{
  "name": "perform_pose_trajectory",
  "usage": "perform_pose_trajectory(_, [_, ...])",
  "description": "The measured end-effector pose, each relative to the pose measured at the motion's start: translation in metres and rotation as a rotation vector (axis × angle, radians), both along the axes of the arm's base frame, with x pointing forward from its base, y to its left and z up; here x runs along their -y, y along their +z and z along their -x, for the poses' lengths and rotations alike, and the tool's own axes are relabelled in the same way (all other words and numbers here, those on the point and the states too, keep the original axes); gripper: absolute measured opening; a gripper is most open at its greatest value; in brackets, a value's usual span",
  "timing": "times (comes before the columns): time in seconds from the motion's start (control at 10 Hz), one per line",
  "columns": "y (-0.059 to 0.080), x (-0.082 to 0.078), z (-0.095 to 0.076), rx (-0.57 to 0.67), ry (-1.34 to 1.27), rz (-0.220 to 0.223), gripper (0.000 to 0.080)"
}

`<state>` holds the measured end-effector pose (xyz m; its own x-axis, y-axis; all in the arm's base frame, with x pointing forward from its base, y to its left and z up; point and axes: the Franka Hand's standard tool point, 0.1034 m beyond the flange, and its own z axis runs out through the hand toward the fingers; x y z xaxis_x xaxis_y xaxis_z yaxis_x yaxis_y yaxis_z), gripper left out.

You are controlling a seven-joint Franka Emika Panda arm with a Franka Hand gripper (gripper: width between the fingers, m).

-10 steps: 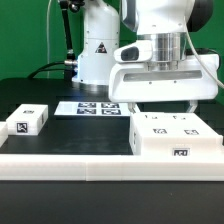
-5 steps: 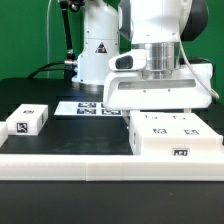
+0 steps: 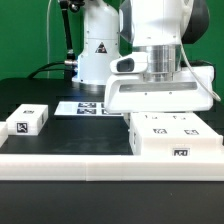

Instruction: Assemble cabinet

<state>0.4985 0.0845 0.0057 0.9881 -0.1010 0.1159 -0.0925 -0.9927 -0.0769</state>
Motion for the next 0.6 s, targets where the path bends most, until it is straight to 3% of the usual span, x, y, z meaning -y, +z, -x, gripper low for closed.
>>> perform_pose_trajectory(0.3, [-0.0004,-0.0023,0.0003,0.002,0.004,-0.001,0.0786])
perform_pose_trajectory(0.5, [-0.0004,-0.0025,0.0003,0.002,0.005,-0.001,0.0433])
perform_pose_trajectory(0.6, [-0.0004,-0.0025,0.0003,0.002,0.005,-0.001,0.0297])
